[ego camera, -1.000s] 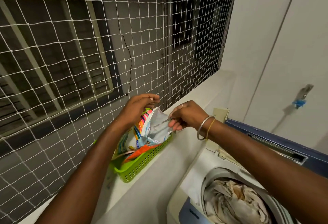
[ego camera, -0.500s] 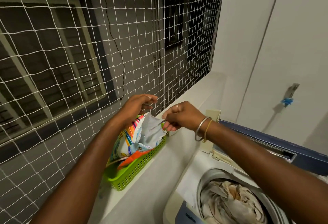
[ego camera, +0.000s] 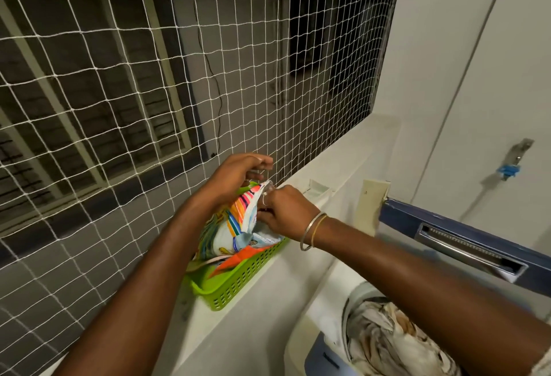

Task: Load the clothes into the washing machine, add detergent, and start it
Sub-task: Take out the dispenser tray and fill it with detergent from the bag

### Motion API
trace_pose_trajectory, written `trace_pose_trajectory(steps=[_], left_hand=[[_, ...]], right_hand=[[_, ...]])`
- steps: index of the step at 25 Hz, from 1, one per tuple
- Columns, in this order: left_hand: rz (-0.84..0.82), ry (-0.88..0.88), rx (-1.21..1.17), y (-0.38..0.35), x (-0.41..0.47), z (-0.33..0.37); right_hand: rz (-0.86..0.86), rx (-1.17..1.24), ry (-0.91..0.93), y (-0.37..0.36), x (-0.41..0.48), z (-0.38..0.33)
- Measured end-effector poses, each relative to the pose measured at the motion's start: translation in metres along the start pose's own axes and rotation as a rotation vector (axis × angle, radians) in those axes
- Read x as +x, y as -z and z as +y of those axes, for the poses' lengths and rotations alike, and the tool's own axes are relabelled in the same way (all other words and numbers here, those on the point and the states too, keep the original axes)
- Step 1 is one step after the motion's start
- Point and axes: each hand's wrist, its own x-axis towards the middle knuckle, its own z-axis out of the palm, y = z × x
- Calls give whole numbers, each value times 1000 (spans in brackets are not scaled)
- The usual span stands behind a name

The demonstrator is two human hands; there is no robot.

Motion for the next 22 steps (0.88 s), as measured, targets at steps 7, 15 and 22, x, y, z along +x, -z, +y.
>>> trace_pose_trajectory(steps=[7,15,22], left_hand=[[3,15,0,4,-4,-1],[-8,-25,22,-8,0,-2],[-9,-25,16,-8,7,-11]], right_hand=[[-28,188,-121,4,-5,-11],[4,912,-583,9,-10,7],[27,-58,-154,-10,-17,4]])
